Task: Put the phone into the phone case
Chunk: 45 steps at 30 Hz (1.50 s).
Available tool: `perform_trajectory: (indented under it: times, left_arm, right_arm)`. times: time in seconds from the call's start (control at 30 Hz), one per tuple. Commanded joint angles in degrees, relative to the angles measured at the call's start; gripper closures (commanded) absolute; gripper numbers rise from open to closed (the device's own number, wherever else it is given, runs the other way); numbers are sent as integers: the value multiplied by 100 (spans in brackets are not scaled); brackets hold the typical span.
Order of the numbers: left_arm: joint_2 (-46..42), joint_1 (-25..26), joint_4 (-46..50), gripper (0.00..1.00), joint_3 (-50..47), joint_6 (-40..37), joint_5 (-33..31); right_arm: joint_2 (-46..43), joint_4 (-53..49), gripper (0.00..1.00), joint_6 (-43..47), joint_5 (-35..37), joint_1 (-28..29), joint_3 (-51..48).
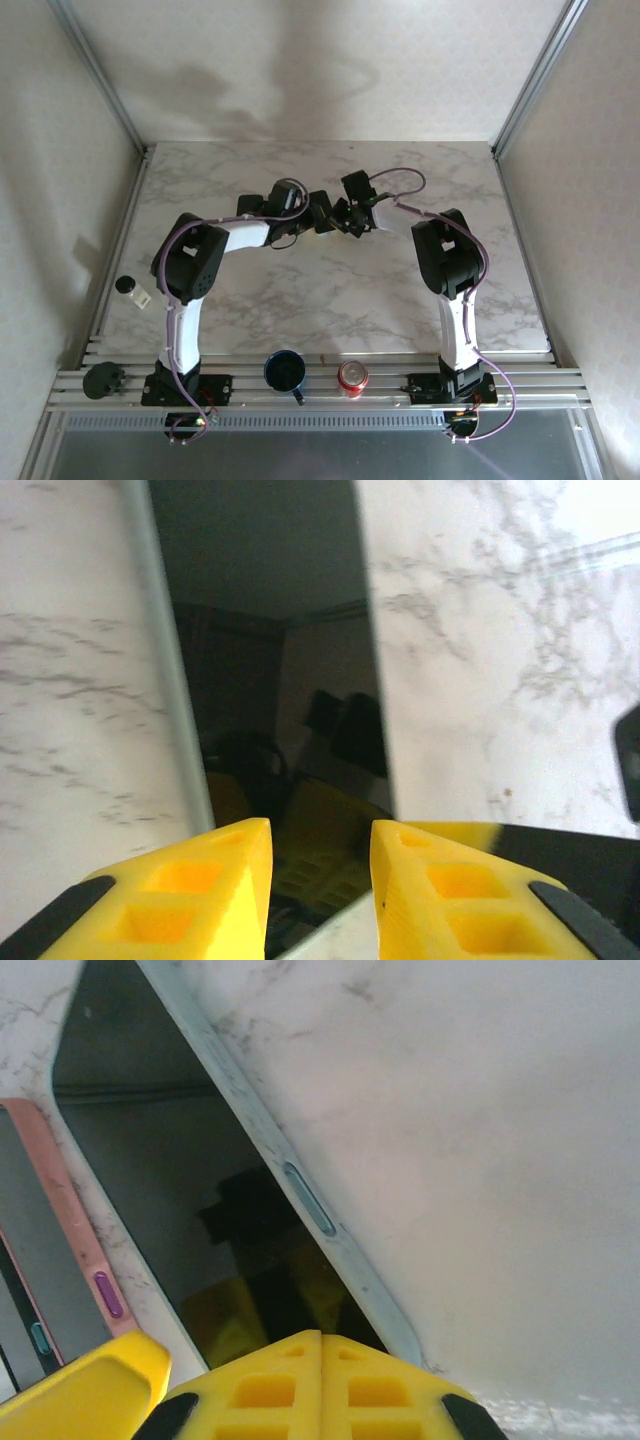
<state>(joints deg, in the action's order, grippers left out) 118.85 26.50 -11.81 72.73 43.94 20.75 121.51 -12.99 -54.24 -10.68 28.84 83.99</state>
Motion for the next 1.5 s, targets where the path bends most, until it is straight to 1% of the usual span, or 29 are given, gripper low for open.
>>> perform_trajectory:
  times: [0.0,0.17,0.27,0.33,0.4,0.47,0.5,0.53,0.57,0.6,0.63,0.67,0.77,0.83,0.93,1.03,1.13,1.27,1.37,1.47]
  left_arm:
    - [-443,31,176,69,204,32,73]
    - [-804,22,326,69,101,-30,-103]
    - [-1254,5,303,70,-165,-167,-361]
    - [-1684,-21,397,68,-400,-384,-732]
    - [-2167,-81,606,67,-628,-713,-1197]
    - [-2673,-178,872,64,-840,-1073,-1698]
    - [-2920,-240,1004,60,-947,-1286,-1916]
    - [-3149,-322,1135,55,-1051,-1464,-2117]
    - [-3326,-402,1229,50,-1145,-1588,-2305]
    - [-3544,-499,1291,7,-1289,-1685,-2545]
    - [-3770,-632,1296,1,-1460,-1728,-2817]
    - [-3949,-750,1265,0,-1642,-1760,-3000]
    - [-4541,-1200,978,0,-2252,-2022,-3350]
    - [-4899,-1430,725,0,-2632,-2373,-3517]
    - [-5225,-1752,185,0,-3166,-2996,-3495]
    - [-5323,-2123,-370,0,-3573,-3047,-3462]
    - [-5173,-2381,-992,0,-3936,-3050,-3736]
    - [-4923,-2504,-1424,0,-4255,-3337,-3928]
    - [-4854,-2646,-1869,0,-4503,-3572,-3684]
    - [-4756,-2800,-2332,0,-4693,-3605,-3350]
  right_arm:
    - [-90,170,100,27,-89,-79,-76]
    - [-184,212,100,133,-255,-91,25]
    - [-468,89,100,374,-242,-107,10]
    - [-842,54,100,730,-224,-131,-165]
    - [-1325,-9,100,1284,-229,-179,-465]
    - [-1869,-174,100,1863,-180,-264,-834]
    - [-2176,-251,98,2181,-209,-347,-1067]
    - [-2471,-344,82,2481,-264,-443,-1250]
    - [-2693,-405,43,2753,-356,-538,-1436]
    - [-2983,-538,10,3059,-346,-655,-1663]
    - [-3193,-626,4,3246,-188,-726,-1824]
    - [-3402,-675,1,3413,62,-786,-1999]
    - [-4103,-391,1,3751,861,-1060,-2698]
    - [-4527,81,1,3870,1324,-1280,-3246]
    - [-4943,569,1,4019,1779,-1573,-3815]
    - [-5138,993,1,4249,2132,-1802,-4199]
    - [-5078,1279,1,4425,2285,-2052,-4428]
    - [-4825,1649,1,4412,2276,-2347,-4612]
    - [-4604,2114,1,4577,2286,-2388,-4766]
    - [-4368,2569,1,4639,2331,-2404,-4885]
